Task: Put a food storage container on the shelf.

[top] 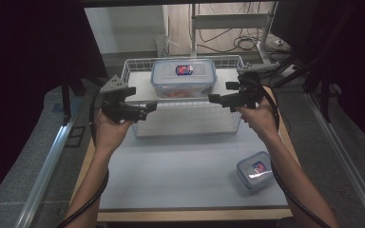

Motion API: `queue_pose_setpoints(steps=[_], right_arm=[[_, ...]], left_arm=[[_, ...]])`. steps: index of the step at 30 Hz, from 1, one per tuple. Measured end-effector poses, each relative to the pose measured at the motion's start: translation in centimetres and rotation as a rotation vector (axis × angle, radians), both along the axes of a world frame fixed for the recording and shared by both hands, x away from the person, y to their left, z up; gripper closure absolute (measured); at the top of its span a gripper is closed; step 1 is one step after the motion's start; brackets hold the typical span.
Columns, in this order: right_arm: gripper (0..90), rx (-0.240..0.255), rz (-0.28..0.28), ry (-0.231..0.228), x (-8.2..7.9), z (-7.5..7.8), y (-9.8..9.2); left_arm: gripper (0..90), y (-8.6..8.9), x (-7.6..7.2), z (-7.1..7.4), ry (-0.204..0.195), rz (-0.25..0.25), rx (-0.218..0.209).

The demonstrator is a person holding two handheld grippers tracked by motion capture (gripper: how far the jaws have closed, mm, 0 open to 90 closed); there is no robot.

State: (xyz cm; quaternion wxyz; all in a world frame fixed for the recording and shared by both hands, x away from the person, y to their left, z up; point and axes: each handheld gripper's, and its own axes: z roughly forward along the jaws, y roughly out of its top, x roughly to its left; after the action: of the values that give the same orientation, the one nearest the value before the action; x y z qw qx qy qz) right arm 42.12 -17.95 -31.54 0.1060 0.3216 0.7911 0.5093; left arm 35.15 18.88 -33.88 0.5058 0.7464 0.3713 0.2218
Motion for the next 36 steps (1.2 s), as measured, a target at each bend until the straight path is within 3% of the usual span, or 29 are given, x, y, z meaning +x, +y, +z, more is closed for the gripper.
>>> queue_pose_setpoints(steps=[4,9,15,22,30,36], right_arm=[[3.9,-0.033,0.018,-0.02,-1.5,-1.0,0.2],[3.1,-0.09,0.024,-0.064,-3.5,-2.3,0.3],[2.9,-0.088,0.031,-0.07,-5.3,-3.7,-0.5],[2.8,-0.081,0.03,-0.053,-6.9,-5.8,-1.7],[1.2,-0.09,0.037,-0.046,-8.8,-8.4,-2.5],[1.2,-0.12,0.042,-0.058,-10.1,-9.9,-3.0]], left_arm=[[4.1,0.0,-1.5,-1.0,-0.002,-0.013,0.01],[3.8,0.0,-3.3,-2.2,-0.006,-0.027,-0.009],[3.6,0.0,-5.2,-4.0,-0.001,-0.047,-0.031],[3.6,0.0,-6.8,-6.1,0.003,-0.039,-0.009],[3.7,0.3,-8.5,-8.9,0.035,-0.02,-0.006],[3.8,0.0,-9.7,-10.3,0.039,-0.01,0.034]])
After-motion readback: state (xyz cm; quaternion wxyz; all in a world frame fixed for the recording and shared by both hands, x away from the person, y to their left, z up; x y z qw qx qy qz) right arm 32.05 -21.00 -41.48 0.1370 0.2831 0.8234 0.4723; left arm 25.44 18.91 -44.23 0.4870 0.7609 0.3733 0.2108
